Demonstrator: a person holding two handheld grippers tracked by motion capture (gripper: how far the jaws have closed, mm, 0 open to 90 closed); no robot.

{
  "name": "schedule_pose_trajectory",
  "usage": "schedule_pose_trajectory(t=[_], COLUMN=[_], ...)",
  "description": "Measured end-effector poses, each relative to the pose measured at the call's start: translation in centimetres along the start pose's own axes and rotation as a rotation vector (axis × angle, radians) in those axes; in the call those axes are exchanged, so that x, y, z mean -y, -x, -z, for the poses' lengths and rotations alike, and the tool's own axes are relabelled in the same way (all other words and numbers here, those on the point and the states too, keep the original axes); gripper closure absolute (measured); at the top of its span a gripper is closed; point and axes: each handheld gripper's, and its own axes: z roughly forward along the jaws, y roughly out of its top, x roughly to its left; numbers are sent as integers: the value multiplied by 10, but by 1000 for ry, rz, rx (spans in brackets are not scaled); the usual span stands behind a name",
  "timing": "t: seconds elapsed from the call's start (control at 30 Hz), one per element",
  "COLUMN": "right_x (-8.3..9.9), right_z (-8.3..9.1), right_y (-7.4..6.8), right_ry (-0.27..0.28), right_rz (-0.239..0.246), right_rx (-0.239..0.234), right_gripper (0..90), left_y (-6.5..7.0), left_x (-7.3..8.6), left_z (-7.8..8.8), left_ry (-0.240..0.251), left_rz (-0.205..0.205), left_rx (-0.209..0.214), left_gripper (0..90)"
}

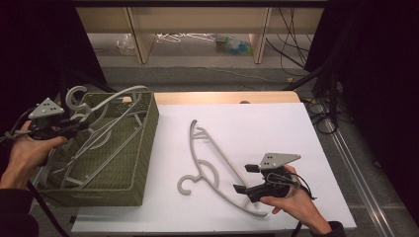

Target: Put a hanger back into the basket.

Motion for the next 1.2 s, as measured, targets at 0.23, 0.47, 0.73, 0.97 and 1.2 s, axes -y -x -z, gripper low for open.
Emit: schedule_pose_trajectory(t=[0.23, 0.47, 0.73, 0.97, 1.2], right_x=[0, 1, 1, 1, 2], right_z=[0, -1, -1, -1, -2], right_y=[0, 1, 1, 1, 1], right_ry=[-3, -5, -7, -6, -9], right_rz=[1, 4, 3, 6, 1], right_rx=[-1, 0, 0, -2, 0], right_gripper=[226, 226, 228, 228, 228], left_y=[-2, 0, 4, 3, -11], left_x=[9, 16, 22, 34, 48], left_z=[-8, -23, -43, -57, -58], left_ry=[-27, -103, -131, -197, -195], left_rz=[6, -15, -13, 31, 96], left_rx=[15, 48, 69, 60, -13], left_gripper=[787, 787, 784, 778, 749])
